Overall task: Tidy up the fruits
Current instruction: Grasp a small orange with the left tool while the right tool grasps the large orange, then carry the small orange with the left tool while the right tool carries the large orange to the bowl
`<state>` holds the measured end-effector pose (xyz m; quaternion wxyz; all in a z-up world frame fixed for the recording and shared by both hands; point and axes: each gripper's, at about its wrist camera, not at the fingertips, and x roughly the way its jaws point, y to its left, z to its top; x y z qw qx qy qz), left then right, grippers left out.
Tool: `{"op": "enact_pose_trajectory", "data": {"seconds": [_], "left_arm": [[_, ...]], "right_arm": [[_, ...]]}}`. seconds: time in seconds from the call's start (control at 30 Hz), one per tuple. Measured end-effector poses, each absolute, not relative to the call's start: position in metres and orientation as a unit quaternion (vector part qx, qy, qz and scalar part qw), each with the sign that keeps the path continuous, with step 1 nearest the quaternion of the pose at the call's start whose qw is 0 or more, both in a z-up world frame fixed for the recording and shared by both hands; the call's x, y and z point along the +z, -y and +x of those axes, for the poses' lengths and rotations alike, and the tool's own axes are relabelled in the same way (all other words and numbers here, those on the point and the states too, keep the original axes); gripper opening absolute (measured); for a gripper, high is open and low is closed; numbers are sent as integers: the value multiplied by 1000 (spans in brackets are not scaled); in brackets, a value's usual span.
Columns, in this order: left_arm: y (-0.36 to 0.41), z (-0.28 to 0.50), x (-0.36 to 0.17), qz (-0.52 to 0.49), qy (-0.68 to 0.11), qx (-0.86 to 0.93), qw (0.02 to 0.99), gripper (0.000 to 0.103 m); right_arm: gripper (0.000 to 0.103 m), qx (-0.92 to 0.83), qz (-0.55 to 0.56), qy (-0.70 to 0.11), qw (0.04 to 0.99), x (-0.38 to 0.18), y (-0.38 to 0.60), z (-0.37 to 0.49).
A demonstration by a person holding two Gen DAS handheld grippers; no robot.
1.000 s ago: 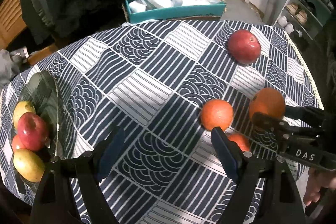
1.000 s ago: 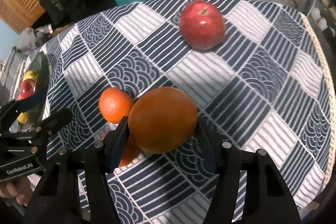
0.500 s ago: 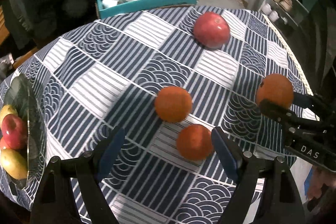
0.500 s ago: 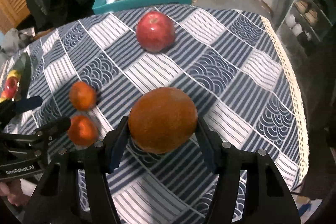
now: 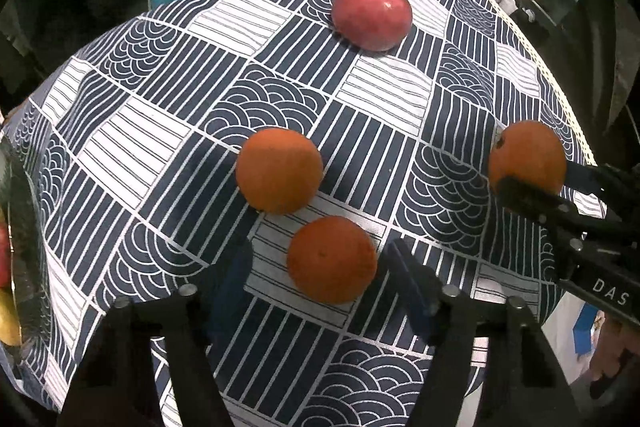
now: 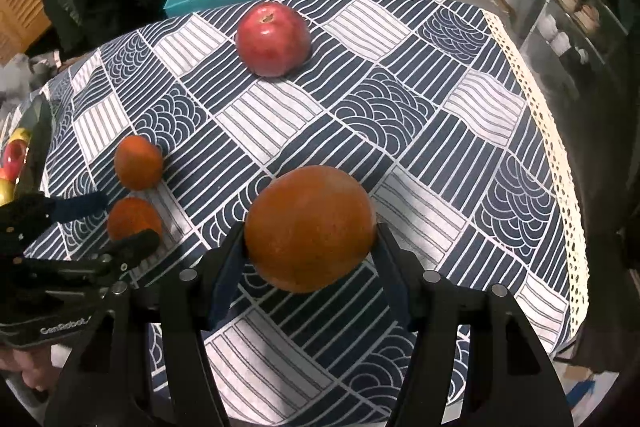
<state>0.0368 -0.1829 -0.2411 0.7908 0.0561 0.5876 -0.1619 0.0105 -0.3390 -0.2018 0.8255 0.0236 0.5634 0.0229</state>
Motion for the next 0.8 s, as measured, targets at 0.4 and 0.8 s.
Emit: {"op": "enact_pose_trajectory", "data": {"seconds": [0.4, 0.8], "left_arm": [[186, 32, -226, 65, -566, -183, 801, 45], [175, 25, -180, 58, -520, -171, 835, 45]], "right_arm": [[62, 25, 18, -555, 831, -197, 338, 10], [62, 26, -1, -515, 857, -159, 331, 7]]}}
